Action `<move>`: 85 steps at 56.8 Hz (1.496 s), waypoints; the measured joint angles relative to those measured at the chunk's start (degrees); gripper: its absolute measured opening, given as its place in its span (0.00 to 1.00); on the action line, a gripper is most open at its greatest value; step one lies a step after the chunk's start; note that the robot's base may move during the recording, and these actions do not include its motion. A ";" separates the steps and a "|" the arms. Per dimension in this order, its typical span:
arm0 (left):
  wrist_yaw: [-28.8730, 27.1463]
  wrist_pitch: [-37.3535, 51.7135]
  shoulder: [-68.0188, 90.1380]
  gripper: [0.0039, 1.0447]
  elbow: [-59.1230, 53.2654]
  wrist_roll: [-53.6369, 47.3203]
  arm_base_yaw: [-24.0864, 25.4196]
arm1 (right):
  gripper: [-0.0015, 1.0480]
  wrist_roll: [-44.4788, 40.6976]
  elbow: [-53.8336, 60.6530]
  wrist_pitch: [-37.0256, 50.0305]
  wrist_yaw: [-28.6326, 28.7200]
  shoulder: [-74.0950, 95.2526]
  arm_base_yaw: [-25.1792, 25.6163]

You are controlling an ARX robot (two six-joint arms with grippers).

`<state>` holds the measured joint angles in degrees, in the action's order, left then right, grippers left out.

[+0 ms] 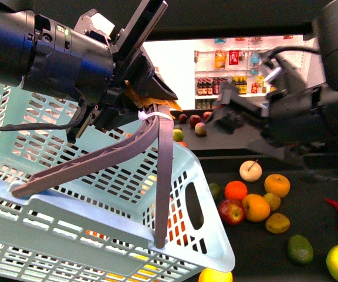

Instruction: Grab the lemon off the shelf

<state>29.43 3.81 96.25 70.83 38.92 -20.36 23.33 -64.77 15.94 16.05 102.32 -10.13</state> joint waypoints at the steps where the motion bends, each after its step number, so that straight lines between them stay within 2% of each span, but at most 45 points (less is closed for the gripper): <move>1: 0.00 0.00 0.00 0.12 0.00 0.02 0.00 | 0.93 -0.20 0.07 0.00 -0.17 -0.07 1.14; 8: 0.17 0.00 0.00 0.12 0.00 0.04 0.00 | 0.93 -2.40 0.94 -0.28 -3.17 2.62 6.82; 16: 0.17 0.00 0.00 0.12 0.00 0.04 0.00 | 0.93 -5.35 1.40 -0.52 -6.84 10.75 8.57; 29: 0.11 0.02 0.00 0.12 0.00 0.04 0.00 | 0.93 -8.22 -3.48 -2.58 -10.38 26.53 4.00; 49: 0.17 0.00 0.02 0.12 0.00 0.07 0.00 | 0.93 -8.92 -24.46 -10.86 -16.50 44.68 -1.29; 60: 0.15 0.00 0.02 0.12 0.00 0.04 0.00 | 0.93 -9.03 -32.15 -13.88 -16.94 50.90 -2.56; 85: 0.15 0.00 0.04 0.12 0.00 0.02 0.00 | 0.93 -7.54 -39.43 -15.34 -16.76 56.57 -5.42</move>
<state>29.58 3.81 96.29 70.83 38.94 -20.36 15.79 -104.20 0.60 -0.71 158.89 -15.55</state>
